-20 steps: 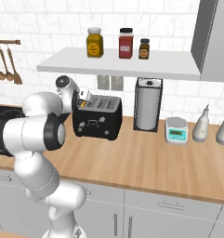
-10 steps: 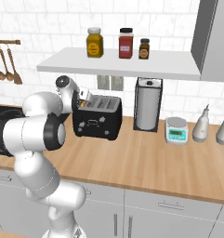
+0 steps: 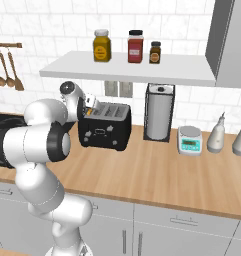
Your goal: Start the toaster. Once the lever pops up, take the bread to the plate on the dining counter.
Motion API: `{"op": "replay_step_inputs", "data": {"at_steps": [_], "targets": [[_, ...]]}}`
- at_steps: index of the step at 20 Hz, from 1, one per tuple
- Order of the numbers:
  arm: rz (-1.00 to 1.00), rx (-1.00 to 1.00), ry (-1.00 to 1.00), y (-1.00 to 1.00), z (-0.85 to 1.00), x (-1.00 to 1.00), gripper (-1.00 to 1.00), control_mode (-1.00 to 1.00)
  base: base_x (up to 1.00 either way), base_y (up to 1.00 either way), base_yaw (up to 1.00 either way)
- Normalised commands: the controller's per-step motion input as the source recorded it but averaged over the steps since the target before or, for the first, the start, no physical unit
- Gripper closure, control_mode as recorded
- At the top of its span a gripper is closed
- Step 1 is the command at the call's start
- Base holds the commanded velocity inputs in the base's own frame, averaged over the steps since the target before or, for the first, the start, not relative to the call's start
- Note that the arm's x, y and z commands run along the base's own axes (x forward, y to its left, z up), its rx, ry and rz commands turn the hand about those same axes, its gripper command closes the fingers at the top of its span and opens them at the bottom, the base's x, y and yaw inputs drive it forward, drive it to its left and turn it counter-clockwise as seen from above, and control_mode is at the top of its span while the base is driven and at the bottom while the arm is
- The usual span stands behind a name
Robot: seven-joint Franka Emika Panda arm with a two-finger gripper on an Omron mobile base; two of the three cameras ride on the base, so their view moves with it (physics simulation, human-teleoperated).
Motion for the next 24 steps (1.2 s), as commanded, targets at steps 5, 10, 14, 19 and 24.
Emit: {"op": "replay_step_inputs", "data": {"at_steps": [5,10,14,19,24], "targets": [[0.00,0.00,0.00,0.00,0.00,0.00,-1.00,-1.00,0.00,0.00,0.00],[0.00,0.00,0.00,0.00,0.00,0.00,-1.00,-1.00,0.00,0.00,0.00],[0.00,0.00,0.00,0.00,0.00,0.00,-1.00,-1.00,0.00,0.00,0.00],[0.00,0.00,0.00,0.00,0.00,0.00,-1.00,-1.00,0.00,0.00,0.00],[0.00,0.00,0.00,0.00,0.00,0.00,-1.00,-1.00,0.00,0.00,0.00]]}}
